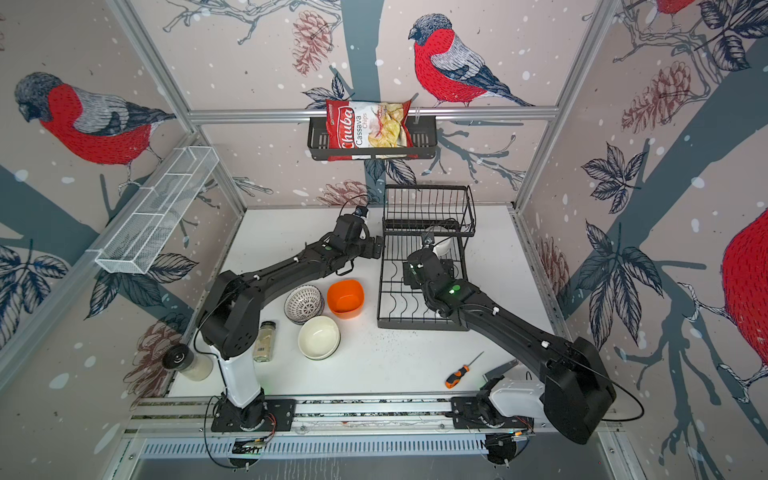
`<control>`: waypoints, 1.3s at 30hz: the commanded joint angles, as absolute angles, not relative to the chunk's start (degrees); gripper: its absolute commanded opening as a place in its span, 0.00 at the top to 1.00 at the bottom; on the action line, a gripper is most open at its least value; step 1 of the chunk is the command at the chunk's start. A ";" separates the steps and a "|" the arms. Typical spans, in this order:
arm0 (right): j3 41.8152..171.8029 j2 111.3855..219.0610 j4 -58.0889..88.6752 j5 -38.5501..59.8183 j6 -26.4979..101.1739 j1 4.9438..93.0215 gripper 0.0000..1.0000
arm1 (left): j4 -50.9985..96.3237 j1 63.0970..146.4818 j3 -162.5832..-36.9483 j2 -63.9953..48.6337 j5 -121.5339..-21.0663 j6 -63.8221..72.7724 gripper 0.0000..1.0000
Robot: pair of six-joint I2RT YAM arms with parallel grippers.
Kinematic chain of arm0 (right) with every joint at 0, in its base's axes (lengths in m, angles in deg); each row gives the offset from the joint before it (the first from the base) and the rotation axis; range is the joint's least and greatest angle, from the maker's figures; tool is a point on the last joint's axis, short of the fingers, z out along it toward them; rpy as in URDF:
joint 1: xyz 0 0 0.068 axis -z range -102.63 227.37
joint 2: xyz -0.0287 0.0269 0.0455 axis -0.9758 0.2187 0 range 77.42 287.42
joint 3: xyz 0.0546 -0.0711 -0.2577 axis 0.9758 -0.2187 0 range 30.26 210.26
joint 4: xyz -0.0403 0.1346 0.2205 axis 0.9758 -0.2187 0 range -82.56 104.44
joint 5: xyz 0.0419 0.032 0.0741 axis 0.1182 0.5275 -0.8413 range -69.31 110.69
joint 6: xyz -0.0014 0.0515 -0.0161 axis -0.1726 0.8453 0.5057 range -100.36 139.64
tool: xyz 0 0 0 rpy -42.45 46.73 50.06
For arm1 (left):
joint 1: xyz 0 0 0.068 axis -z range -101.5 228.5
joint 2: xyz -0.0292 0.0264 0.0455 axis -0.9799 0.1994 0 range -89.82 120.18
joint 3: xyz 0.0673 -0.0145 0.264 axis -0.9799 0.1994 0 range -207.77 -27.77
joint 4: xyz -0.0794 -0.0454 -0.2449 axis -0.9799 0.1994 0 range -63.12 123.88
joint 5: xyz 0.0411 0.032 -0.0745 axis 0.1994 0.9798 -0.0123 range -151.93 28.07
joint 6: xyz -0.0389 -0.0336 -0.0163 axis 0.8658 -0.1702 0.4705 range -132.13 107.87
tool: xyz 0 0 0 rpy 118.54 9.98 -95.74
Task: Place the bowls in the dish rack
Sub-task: 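Raise the right gripper out of the rack while the left gripper draws back, then move the right gripper over the orange bowl while the left gripper approaches it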
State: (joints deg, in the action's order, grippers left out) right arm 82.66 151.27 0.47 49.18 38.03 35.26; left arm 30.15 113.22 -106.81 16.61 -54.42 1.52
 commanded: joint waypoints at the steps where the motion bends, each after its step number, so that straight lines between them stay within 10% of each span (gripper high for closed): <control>1: 83.82 152.18 -0.33 47.30 39.27 35.10 0.07 | 30.63 113.21 -104.58 14.27 -57.06 2.23 0.06; 39: 104.46 174.97 -7.77 32.97 40.67 21.72 0.33 | 37.60 113.11 -73.45 -28.32 -47.02 20.58 0.02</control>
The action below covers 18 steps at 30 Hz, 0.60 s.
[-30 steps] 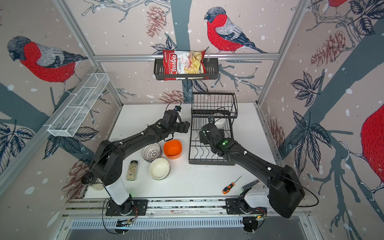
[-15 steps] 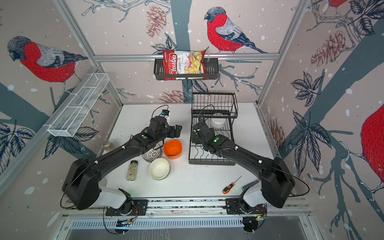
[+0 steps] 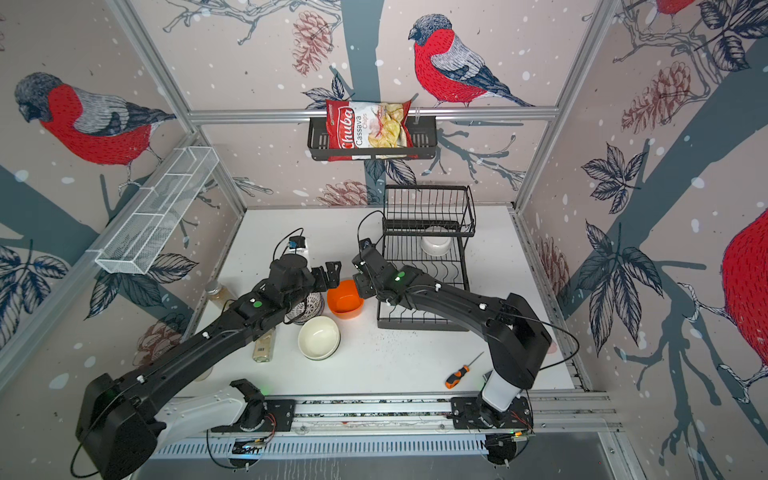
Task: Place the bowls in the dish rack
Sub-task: 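Move the right gripper over the orange bowl while the left gripper approaches it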
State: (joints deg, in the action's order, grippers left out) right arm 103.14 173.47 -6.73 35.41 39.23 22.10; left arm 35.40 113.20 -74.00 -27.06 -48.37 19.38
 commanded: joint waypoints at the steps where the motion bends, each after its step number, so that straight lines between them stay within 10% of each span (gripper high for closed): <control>1: 104.88 175.71 -7.84 32.67 40.85 21.59 0.34 | 37.61 113.11 -73.19 -28.75 -47.00 20.63 0.02; 18: 111.15 186.21 -10.17 32.36 41.42 20.46 0.58 | 38.57 112.95 -70.27 -31.73 -45.99 21.73 0.02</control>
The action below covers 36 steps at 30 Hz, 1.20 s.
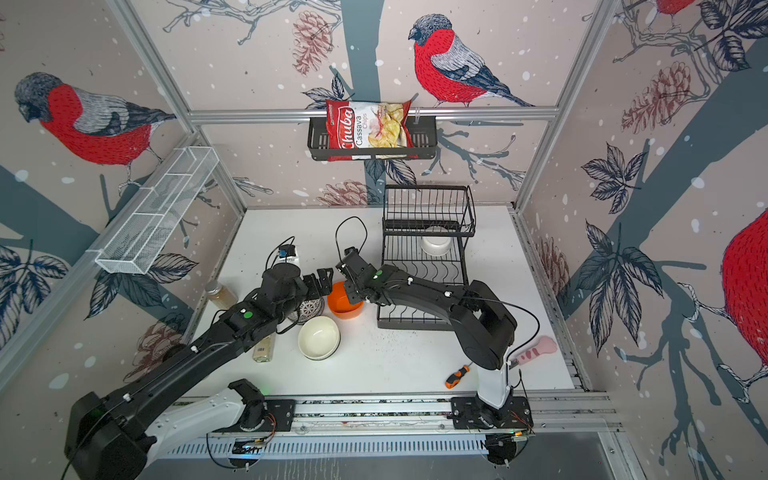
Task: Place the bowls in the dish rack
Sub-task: 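Move the right gripper over the orange bowl while the left gripper approaches it, then pinch the orange bowl's rim with the right gripper and lift it toward the left gripper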
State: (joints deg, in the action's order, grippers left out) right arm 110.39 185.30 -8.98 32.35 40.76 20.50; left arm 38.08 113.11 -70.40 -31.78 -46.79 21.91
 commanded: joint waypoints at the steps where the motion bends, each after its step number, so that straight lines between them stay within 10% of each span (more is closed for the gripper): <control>1: 111.33 186.55 -10.30 32.47 41.49 20.41 0.59 | 38.57 112.95 -70.16 -31.64 -45.95 21.76 0.02; 36: 112.52 189.02 -9.18 37.26 43.64 22.26 0.98 | 36.57 112.62 -68.47 -31.05 -46.73 21.53 0.02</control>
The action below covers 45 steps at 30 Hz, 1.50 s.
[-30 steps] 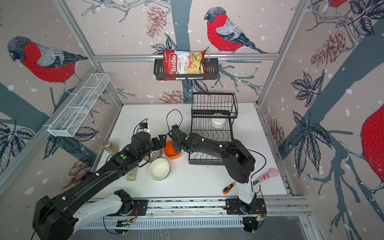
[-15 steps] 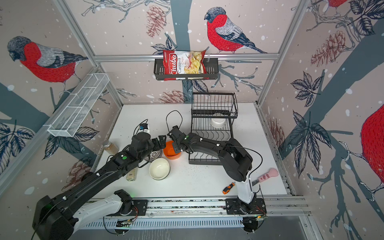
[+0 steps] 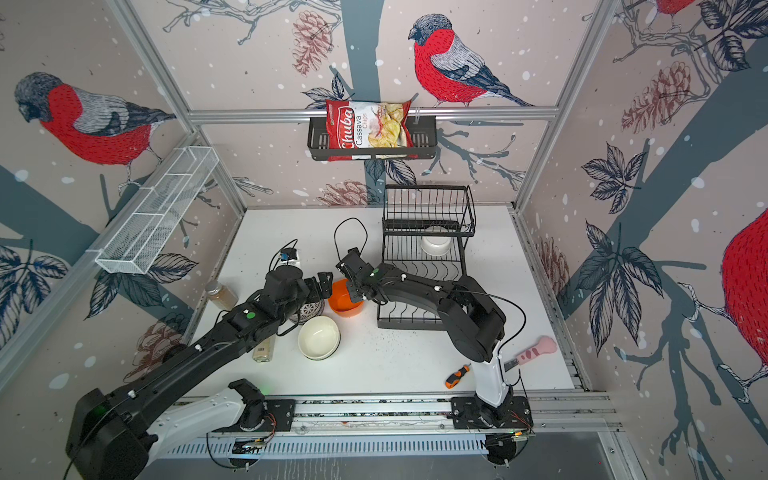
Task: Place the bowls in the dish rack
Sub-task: 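Pinch the orange bowl's rim with the right gripper and lift it toward the left gripper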
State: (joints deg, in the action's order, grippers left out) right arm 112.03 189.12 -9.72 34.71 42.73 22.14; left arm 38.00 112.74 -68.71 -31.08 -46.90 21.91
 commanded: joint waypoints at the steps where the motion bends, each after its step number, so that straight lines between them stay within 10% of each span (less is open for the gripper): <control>1: 112.52 188.88 -9.12 37.53 43.69 22.34 0.99 | 36.43 112.68 -68.52 -31.03 -46.76 21.53 0.02; 27: 107.10 174.65 -2.70 49.97 42.94 20.28 0.99 | 40.09 112.63 -77.33 -20.85 -47.80 21.65 0.03; 45: 103.91 172.15 -0.41 63.05 41.70 18.47 0.99 | 42.98 112.67 -86.73 -9.15 -55.34 22.24 0.30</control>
State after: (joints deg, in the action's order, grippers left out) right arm 104.03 172.66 -3.49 60.43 42.07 18.52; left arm 43.70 112.72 -86.31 -9.62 -53.15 22.17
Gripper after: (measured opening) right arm 0.068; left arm 0.713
